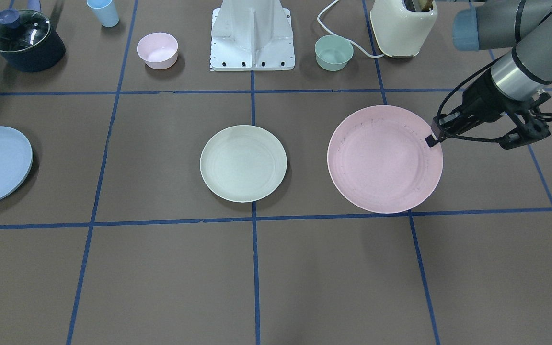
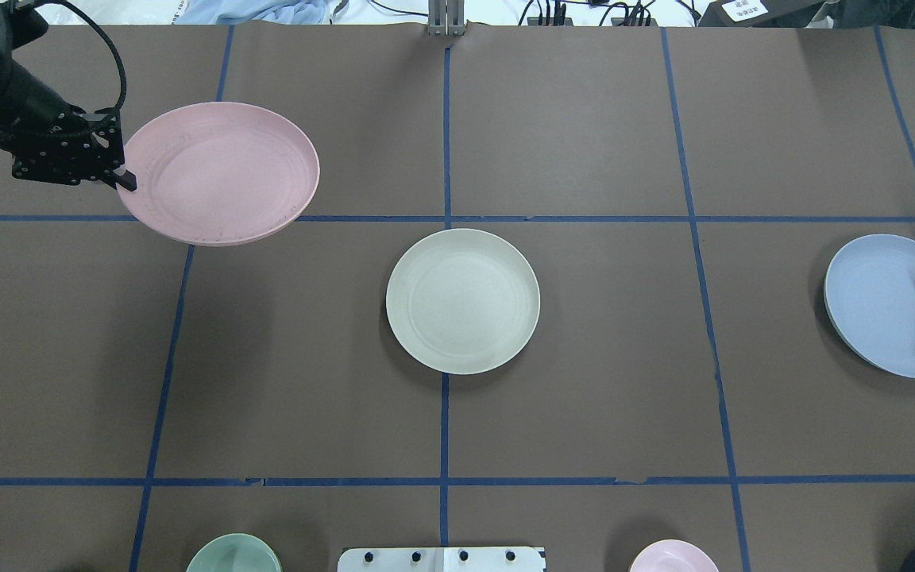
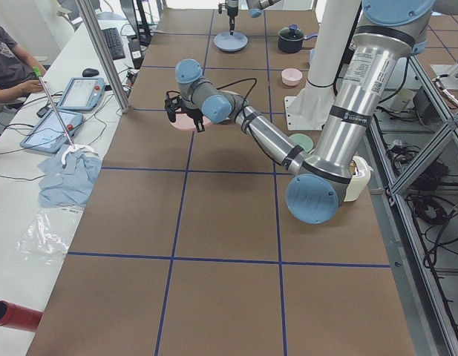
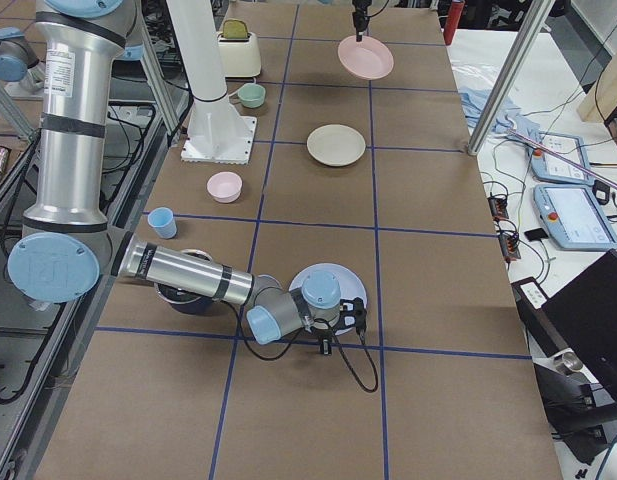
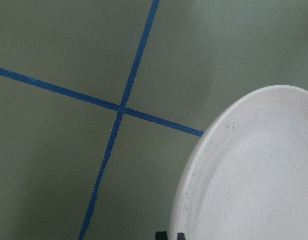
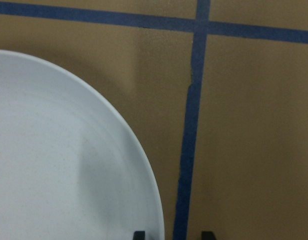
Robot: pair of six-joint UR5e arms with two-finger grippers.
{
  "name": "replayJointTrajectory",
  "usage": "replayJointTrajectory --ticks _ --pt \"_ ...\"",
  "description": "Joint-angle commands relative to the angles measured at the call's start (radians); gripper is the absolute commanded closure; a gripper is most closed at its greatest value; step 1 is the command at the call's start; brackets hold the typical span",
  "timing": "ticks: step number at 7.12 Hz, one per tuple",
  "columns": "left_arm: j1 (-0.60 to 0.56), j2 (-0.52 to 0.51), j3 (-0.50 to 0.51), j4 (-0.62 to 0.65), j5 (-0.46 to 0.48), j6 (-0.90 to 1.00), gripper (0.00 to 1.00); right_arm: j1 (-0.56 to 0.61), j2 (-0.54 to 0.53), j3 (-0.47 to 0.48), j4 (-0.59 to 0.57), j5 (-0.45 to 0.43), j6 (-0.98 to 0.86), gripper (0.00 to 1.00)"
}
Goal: Stack three plates with pink and blue
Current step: 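Carry the pink plate with the left gripper over the cream plate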
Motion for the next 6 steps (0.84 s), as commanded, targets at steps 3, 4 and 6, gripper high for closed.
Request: replayJointTrajectory --ticks 3,4,6 --pt "0.075 -0.052 0.001 -0.004 0.010 -0.109 1.00 0.011 0.004 0.049 0.000 0.183 0.002 1.00" --pt "0.129 -0.078 0.000 -0.008 0.038 -0.184 1.00 0.041 0.007 0.073 -0.009 0.231 0.002 1.00" --pt "0.280 -0.100 -0.010 -0.095 0.116 -0.339 1.00 0.072 0.022 0.130 -0.008 0.288 0.095 1.00"
